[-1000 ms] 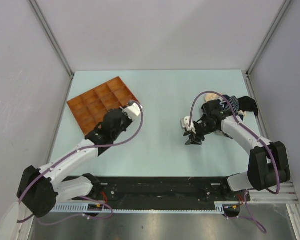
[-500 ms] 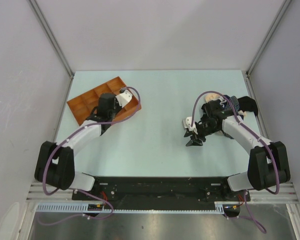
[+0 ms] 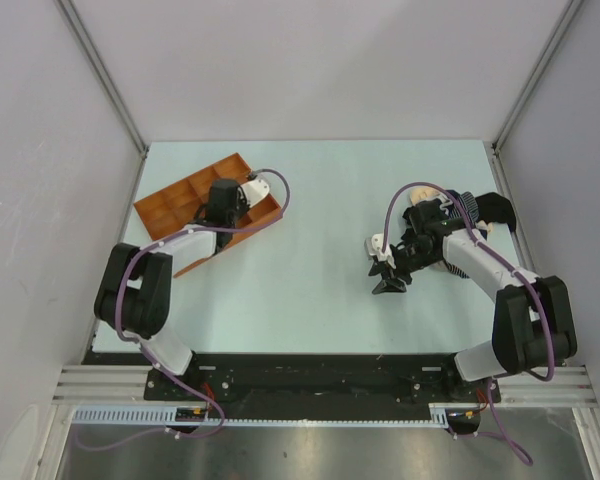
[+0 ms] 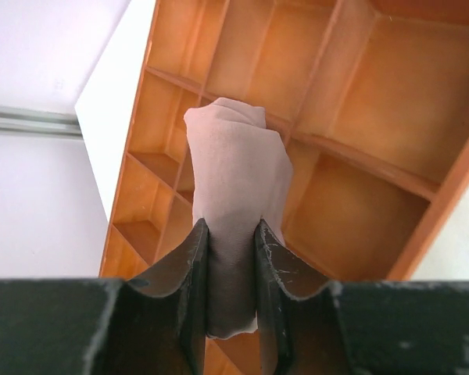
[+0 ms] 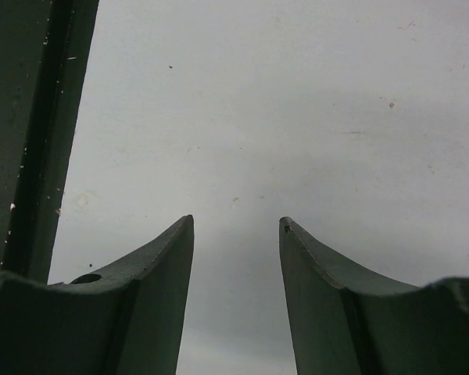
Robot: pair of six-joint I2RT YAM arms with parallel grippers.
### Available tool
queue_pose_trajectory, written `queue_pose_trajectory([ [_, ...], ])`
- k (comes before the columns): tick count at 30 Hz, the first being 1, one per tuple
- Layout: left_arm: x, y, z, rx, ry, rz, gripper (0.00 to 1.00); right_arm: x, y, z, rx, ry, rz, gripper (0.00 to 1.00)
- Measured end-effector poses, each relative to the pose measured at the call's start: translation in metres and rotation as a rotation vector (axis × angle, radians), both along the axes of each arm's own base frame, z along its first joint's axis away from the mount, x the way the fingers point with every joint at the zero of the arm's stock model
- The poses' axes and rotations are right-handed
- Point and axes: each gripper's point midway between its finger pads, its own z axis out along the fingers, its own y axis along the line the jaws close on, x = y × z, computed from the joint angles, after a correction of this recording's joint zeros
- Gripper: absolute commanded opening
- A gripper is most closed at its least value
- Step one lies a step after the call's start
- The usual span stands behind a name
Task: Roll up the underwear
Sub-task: Place the underwear in the storage box.
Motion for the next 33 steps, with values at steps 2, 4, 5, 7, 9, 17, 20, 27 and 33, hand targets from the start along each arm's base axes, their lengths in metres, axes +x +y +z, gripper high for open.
queue_pose_trajectory([
  [2,0.005,-0.001,0.000,0.003,-0.008,0.000,0.00,0.000,0.000,-0.002,-0.002,0.005,0.000,0.52],
  [4,0.008,-0.001,-0.002,0.006,-0.010,0.001,0.00,0.000,0.000,-0.003,-0.003,0.010,0.000,0.52],
  [5,0.008,-0.001,-0.004,0.007,-0.007,0.001,0.00,0.000,-0.001,-0.003,-0.004,0.012,-0.001,0.52],
  [7,0.008,-0.001,-0.009,0.009,0.002,0.000,0.00,0.000,-0.001,-0.004,-0.005,0.018,-0.001,0.52],
  [9,0.008,-0.001,-0.013,0.011,0.011,0.001,0.00,-0.001,-0.001,-0.005,-0.006,0.022,0.000,0.52],
  [17,0.007,-0.002,-0.020,-0.016,0.025,0.018,0.00,-0.004,-0.001,-0.005,-0.004,0.037,0.000,0.52],
  [20,0.005,-0.004,-0.024,-0.038,0.039,0.026,0.00,-0.004,-0.002,-0.005,-0.003,0.042,-0.001,0.52],
  [27,0.002,-0.006,-0.035,-0.075,0.064,0.050,0.00,-0.005,-0.004,-0.004,0.007,0.050,-0.006,0.52],
  [33,0.002,-0.008,-0.040,-0.097,0.098,0.066,0.00,-0.004,-0.005,-0.002,0.011,0.049,-0.008,0.52],
])
